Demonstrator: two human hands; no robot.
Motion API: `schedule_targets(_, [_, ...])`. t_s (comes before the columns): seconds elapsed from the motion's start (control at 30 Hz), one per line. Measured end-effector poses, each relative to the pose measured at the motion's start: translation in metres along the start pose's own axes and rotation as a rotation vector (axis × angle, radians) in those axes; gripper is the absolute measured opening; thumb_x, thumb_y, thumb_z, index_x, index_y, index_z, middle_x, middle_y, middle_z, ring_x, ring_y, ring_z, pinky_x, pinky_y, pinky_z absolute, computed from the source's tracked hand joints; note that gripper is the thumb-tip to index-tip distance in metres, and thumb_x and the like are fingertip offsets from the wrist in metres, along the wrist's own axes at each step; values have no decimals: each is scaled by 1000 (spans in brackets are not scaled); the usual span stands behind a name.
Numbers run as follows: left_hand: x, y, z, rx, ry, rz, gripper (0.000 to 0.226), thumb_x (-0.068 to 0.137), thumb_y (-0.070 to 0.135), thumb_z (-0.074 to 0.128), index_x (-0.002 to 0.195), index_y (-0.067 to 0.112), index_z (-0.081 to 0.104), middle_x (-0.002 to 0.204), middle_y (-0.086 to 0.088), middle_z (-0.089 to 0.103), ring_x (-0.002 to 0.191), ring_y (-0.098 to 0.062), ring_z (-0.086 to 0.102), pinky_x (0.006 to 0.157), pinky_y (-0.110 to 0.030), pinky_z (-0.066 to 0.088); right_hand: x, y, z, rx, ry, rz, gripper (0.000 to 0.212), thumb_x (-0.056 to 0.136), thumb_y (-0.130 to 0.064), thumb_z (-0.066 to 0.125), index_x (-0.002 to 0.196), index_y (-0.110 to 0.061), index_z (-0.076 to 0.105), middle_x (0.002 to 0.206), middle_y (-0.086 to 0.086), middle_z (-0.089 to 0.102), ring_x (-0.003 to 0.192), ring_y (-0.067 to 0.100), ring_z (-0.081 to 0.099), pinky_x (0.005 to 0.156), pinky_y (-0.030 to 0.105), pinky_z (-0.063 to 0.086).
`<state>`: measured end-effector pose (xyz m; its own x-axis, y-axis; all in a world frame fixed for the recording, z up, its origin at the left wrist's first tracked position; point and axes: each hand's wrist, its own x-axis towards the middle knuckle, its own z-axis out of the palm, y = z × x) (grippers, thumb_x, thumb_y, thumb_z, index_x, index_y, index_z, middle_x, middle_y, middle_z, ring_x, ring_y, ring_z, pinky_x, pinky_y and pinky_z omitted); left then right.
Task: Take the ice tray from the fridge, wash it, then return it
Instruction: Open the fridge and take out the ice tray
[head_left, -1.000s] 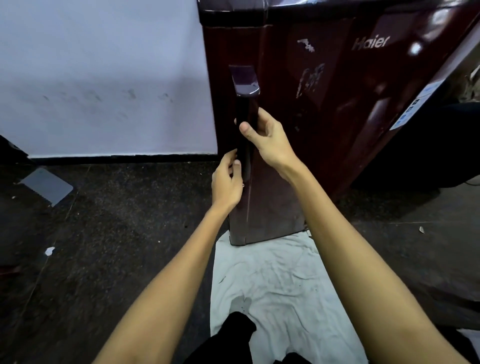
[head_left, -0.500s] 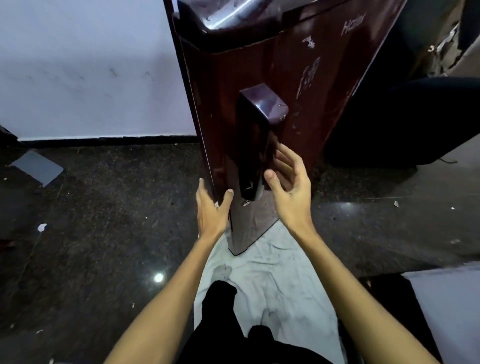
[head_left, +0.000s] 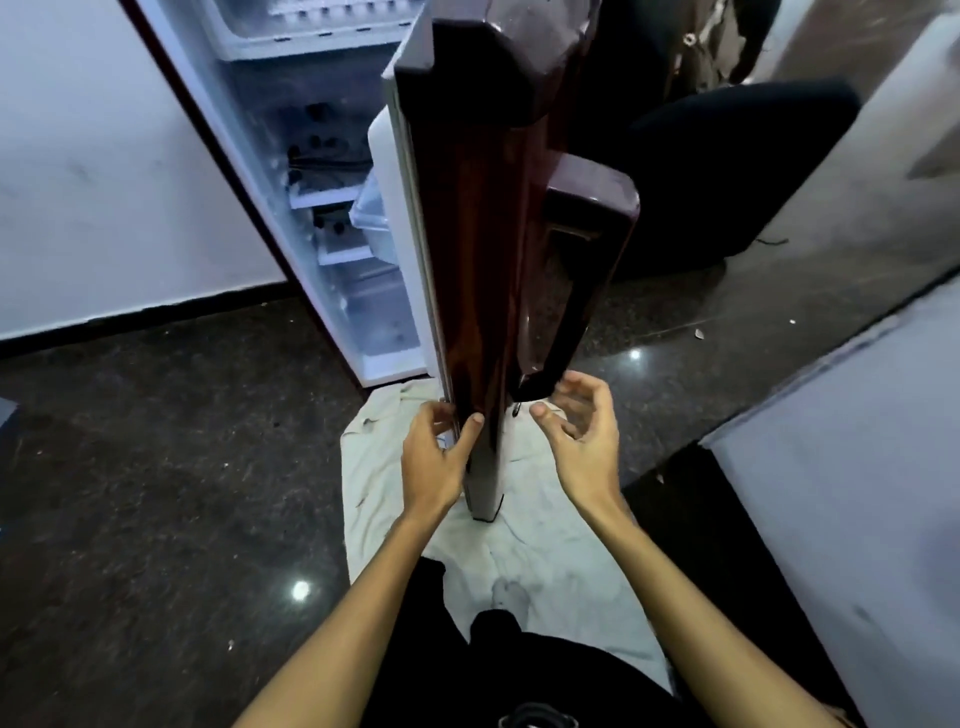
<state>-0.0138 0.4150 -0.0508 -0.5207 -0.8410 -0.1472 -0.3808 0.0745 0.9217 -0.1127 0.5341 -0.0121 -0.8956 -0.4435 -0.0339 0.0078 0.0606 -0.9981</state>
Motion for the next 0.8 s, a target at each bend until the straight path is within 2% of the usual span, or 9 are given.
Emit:
schedule_targets(0.13, [-10,11,26,9,-78,57,21,82,36,72,90,19,63,89,8,67,92,-14,66,83,-37,55,2,4,-30,5,79,-10,37,79,-16,74,105,-30,51,109,-6,59,106,8,60,88,25,51])
schedule_targets(0.27, [-19,29,51,11,-151,113,12,84,29,71,83,21,62,82,13,66,89,-15,66,81,-34,54,3,4,-53,-12,63,-13,42,80,-9,73,103,-35,52,110,-11,59,103,-3,58,87,18,49])
schedule_targets(0.43, [-24,51,76,-45,-212,152,24,84,26,71,102,19,58,98,8,62,98,-11,62,79,-16,50,13,7,-79,-4,151,-15,37,84,-8,69,115,-22,53,112,-5,63,104,2,61,89,19,50])
schedule_targets(0.53, [-21,65,92,-51,-270,209,39,85,26,71,119,12,59,111,2,63,106,-13,60,90,-25,49,23,7,-98,-36,206,-27,36,86,-9,66,117,-22,51,111,-15,59,103,-6,58,88,15,49])
schedule_targets(0.6, [-20,77,102,-36,-298,256,39,86,26,69,120,10,60,114,-2,65,107,-13,59,92,-24,46,31,7,-110,-69,243,-28,36,87,-10,65,119,-19,51,111,-13,58,104,0,57,88,15,49])
schedule_targets(0.73, [-19,96,122,-27,-324,346,34,88,23,66,119,10,62,113,-4,67,107,-14,62,92,-22,47,45,8,-134,-134,288,-38,40,89,-15,63,126,-11,49,114,-8,54,109,10,52,92,25,46])
schedule_targets(0.8, [-18,102,129,-31,-339,369,34,89,22,65,120,10,62,115,-5,68,109,-15,62,90,-16,46,51,6,-145,-159,297,-43,41,90,-16,61,128,-10,48,114,-9,52,112,10,51,87,15,44])
